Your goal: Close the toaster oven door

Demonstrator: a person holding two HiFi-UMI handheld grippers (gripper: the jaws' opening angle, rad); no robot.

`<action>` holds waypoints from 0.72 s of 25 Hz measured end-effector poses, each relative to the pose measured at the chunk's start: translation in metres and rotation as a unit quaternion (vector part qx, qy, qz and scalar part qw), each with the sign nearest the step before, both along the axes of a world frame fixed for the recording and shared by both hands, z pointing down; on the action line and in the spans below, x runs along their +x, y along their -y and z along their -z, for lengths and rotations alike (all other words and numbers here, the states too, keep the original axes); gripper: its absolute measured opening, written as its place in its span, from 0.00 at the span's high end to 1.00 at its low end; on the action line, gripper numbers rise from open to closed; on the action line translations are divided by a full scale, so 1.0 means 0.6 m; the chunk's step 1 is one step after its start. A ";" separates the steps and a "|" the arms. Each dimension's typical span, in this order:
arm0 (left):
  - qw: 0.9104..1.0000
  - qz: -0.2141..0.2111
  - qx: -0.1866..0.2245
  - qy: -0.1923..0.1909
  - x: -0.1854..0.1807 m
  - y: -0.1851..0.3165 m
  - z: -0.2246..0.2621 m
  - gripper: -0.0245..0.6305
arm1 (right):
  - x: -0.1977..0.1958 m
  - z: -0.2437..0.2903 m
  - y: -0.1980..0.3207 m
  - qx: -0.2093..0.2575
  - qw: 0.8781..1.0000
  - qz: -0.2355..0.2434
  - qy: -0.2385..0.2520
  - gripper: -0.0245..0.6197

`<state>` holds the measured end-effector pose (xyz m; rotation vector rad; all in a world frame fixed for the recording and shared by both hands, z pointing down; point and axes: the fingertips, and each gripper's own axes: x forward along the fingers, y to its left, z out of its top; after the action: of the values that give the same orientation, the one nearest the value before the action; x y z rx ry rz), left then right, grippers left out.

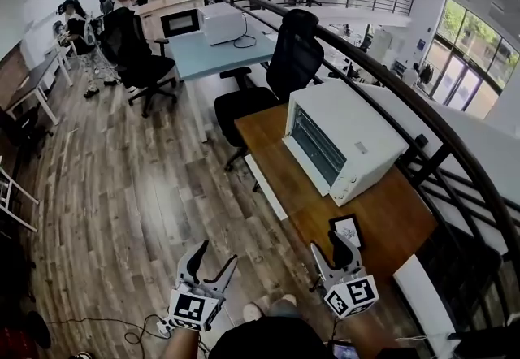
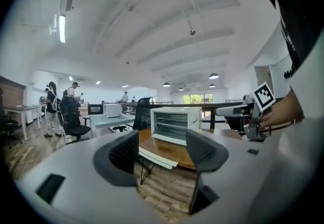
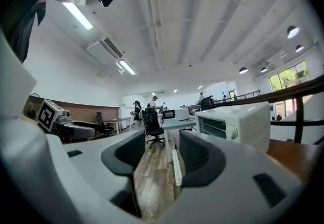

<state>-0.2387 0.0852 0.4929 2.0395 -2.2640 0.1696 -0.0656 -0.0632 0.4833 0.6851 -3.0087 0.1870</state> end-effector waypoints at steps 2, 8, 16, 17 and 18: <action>1.000 -0.002 -0.012 -0.009 -0.013 0.011 -0.019 0.51 | -0.010 -0.014 0.009 -0.006 1.000 -0.004 -0.007 0.64; 0.999 0.003 -0.034 -0.031 -0.051 0.059 -0.042 0.51 | -0.045 -0.034 0.060 -0.029 0.999 -0.009 -0.024 0.64; 0.998 0.011 -0.054 -0.042 -0.107 0.160 -0.054 0.51 | -0.111 -0.033 0.154 -0.033 0.999 0.000 -0.026 0.65; 0.997 0.012 -0.055 -0.045 -0.112 0.175 -0.056 0.51 | -0.116 -0.035 0.167 -0.035 0.999 0.002 -0.027 0.65; 0.997 0.012 -0.057 -0.049 -0.116 0.190 -0.059 0.51 | -0.119 -0.036 0.180 -0.038 0.999 0.001 -0.027 0.65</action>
<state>-0.3080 -0.0289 0.5283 1.9193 -2.1668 0.1881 -0.1372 -0.1715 0.5048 0.6681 -2.9332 0.2755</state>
